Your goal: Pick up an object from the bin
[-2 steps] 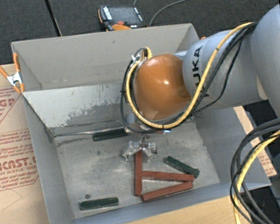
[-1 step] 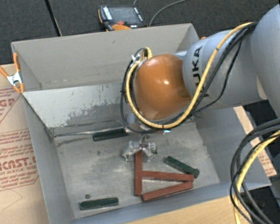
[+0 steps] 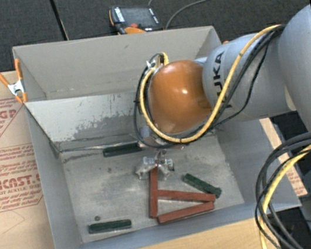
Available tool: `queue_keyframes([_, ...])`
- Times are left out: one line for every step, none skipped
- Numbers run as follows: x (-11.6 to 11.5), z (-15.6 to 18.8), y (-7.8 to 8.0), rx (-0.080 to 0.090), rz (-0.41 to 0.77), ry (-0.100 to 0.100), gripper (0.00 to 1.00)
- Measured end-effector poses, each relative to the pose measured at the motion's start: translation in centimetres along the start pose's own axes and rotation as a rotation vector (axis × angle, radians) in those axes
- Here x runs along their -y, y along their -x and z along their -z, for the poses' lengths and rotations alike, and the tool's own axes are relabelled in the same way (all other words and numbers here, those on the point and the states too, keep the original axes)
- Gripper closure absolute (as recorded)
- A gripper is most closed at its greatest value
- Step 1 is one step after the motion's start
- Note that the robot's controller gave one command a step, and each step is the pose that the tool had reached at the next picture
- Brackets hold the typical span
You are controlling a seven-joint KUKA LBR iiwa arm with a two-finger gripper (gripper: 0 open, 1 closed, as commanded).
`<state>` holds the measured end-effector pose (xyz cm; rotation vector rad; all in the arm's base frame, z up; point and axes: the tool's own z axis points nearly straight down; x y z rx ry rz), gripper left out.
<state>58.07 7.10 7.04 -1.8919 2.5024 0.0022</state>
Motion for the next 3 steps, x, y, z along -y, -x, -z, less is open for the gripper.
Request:
queue_keyframes([-2.3, -0.1, 6.4, 0.002, 0.428, 0.001, 1.0])
queue_keyframes([-4.1, 12.6, 9.6, 0.002, 0.629, -0.004, 1.0])
queue_keyframes([-4.0, 25.1, 12.8, 0.002, 1.026, -0.002, 1.0])
